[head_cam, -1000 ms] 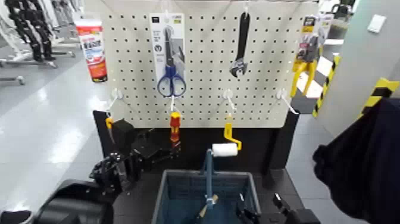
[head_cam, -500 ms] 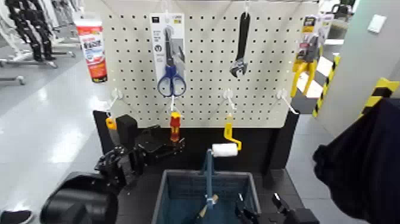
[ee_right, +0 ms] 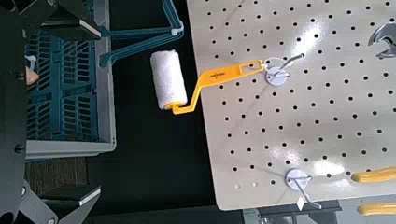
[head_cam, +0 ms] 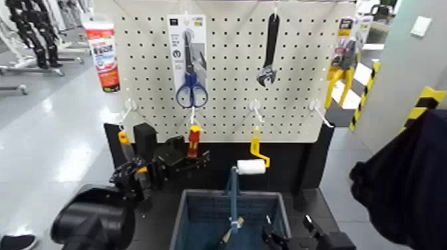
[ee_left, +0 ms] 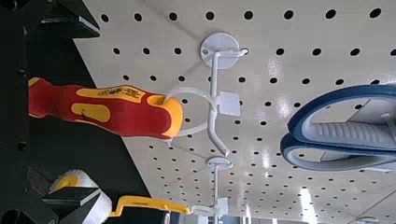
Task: Put the red screwdriver into the crate.
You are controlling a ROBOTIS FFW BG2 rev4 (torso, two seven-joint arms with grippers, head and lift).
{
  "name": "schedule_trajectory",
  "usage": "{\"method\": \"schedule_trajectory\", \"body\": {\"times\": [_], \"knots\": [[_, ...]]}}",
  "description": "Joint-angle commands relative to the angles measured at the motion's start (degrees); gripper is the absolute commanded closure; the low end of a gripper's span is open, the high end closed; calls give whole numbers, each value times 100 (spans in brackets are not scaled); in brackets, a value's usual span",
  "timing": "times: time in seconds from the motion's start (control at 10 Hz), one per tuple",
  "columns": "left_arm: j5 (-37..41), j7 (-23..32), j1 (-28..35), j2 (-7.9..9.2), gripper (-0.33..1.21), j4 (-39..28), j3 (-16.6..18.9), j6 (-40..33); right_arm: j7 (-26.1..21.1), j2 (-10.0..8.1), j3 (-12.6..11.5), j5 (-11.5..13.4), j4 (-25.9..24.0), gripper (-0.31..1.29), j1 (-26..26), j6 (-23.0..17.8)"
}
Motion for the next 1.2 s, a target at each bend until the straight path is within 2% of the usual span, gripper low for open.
{"method": "schedule_trajectory", "body": {"times": [0.1, 0.2, 0.4, 1.2], "knots": [[53, -127, -109, 22, 97, 135, -73, 32, 0, -4, 12, -7, 22, 14, -11, -22], [70, -100, -109, 22, 111, 127, -81, 32, 0, -4, 12, -7, 30, 14, -11, -30], [61, -100, -117, 31, 120, 109, -108, 50, 0, -13, 12, -16, 30, 14, -29, -39], [79, -91, 190, 40, 120, -374, 15, 76, 0, -22, 3, -16, 30, 14, -29, -22]]}}
